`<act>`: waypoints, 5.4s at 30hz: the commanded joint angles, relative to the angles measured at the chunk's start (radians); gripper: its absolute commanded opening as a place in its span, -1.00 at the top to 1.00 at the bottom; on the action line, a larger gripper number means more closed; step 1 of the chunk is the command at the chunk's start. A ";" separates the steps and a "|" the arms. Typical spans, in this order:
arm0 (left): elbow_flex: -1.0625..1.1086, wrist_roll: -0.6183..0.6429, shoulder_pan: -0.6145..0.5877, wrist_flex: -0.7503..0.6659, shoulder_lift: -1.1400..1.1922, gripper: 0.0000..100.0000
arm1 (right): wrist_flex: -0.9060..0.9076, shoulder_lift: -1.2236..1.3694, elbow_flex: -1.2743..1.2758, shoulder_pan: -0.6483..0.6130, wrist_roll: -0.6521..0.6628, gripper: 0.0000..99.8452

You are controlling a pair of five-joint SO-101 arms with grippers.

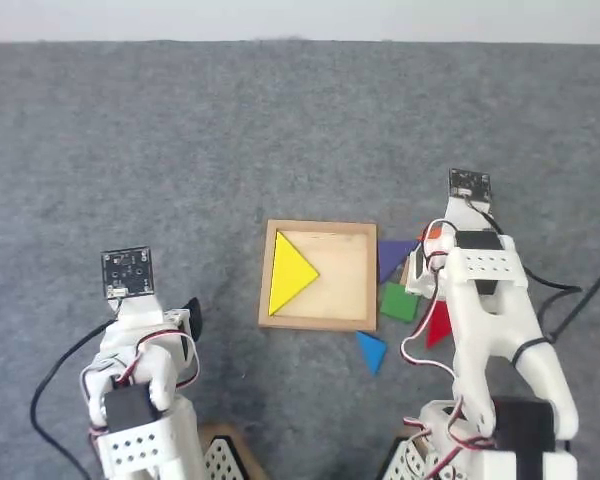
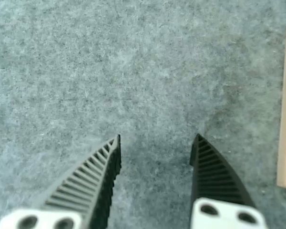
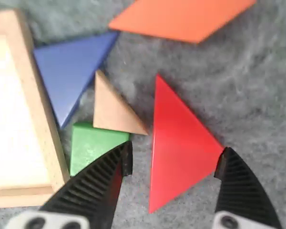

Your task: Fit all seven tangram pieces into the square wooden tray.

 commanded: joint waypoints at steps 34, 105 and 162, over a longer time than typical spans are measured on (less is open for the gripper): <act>-0.010 -0.005 -0.005 0.005 -0.018 0.53 | -0.030 0.248 -0.115 0.114 0.026 0.49; -0.010 -0.005 -0.005 0.005 -0.018 0.53 | 0.200 0.050 -0.230 0.053 -0.213 0.58; -0.010 -0.005 -0.005 0.005 -0.018 0.53 | -0.038 0.231 -0.077 0.185 -0.239 0.60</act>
